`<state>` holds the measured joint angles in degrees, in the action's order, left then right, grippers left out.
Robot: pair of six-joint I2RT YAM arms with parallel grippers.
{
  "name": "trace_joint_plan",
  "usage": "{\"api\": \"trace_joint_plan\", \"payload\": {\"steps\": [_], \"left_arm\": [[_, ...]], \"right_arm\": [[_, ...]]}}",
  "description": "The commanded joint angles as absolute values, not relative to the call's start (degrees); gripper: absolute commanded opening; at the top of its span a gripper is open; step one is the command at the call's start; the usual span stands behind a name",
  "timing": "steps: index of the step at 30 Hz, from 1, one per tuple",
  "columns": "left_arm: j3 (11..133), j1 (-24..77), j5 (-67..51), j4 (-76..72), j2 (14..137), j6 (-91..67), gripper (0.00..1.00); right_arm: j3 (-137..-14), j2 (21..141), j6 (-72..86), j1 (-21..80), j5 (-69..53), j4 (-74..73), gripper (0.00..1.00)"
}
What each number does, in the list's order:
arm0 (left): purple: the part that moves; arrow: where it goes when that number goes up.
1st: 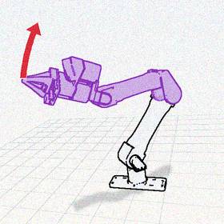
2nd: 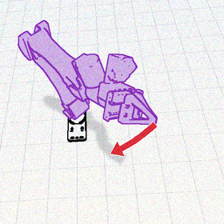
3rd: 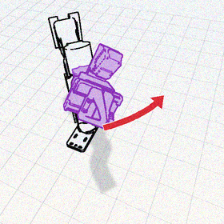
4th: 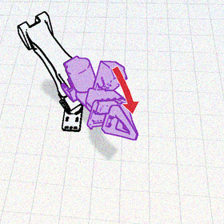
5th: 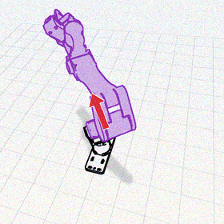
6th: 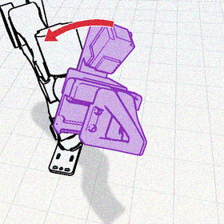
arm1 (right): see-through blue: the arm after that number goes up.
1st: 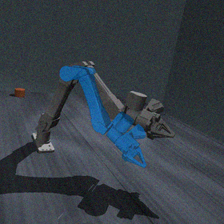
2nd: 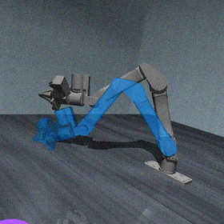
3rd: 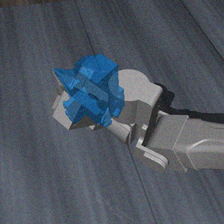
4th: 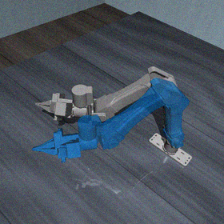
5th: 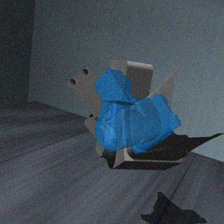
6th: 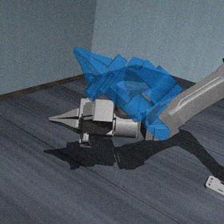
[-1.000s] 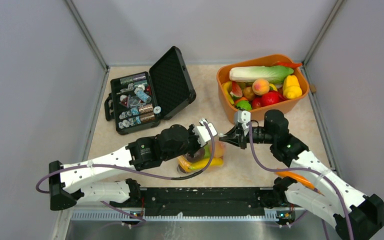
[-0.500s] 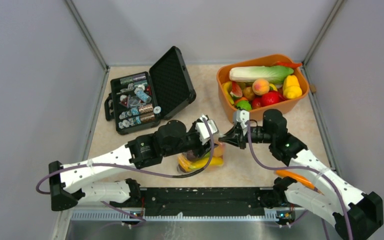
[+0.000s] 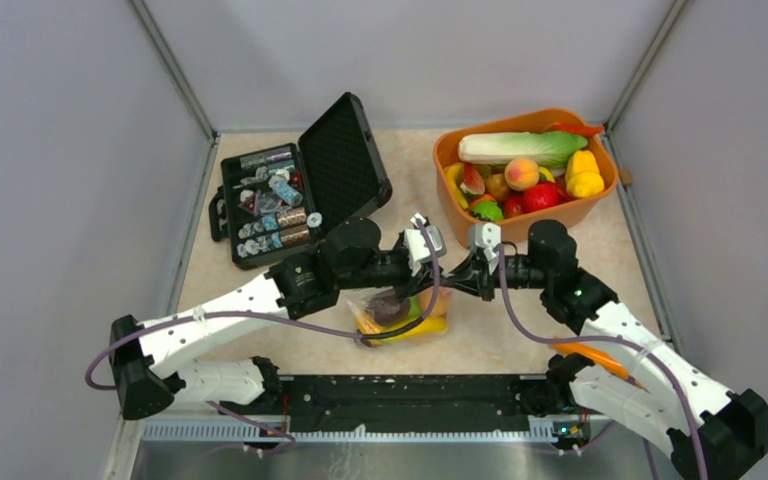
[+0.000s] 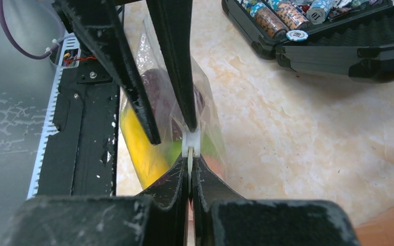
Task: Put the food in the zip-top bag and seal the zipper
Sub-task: Zip the zipper food storage bag at the center of the board.
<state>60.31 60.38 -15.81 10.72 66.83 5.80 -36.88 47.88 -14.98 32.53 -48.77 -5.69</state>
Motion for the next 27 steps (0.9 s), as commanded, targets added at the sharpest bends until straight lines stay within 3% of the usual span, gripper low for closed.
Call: {"api": "trace_joint_plan", "payload": {"steps": [1,4,8,13,16,19,27], "left_arm": [[63.65,59.76,-20.21,8.84,67.92,6.59,0.16],[64.22,59.69,-20.96,9.65,68.88,6.77,0.11],[64.18,59.59,-20.66,11.07,69.10,7.52,0.13],[64.24,59.31,-20.98,11.12,68.83,7.88,0.17],[64.79,58.86,-22.10,12.03,69.24,7.91,0.28],[64.94,58.79,-23.47,12.19,69.64,7.96,0.31],[65.92,58.64,-25.21,14.29,70.98,9.33,0.15]], "right_arm": [[-39.84,46.72,-15.91,32.96,-50.46,-5.34,0.00],[-39.86,46.70,-15.95,32.96,-50.22,-5.30,0.00],[-40.06,46.48,-16.00,32.96,-50.33,-5.54,0.00],[-40.12,46.05,-15.91,32.95,-50.76,-5.57,0.00],[-40.08,46.06,-15.82,32.96,-50.63,-5.68,0.00],[-40.16,46.15,-15.82,32.96,-50.45,-5.81,0.00],[-40.72,46.35,-15.89,32.98,-50.17,-5.89,0.00]]}}
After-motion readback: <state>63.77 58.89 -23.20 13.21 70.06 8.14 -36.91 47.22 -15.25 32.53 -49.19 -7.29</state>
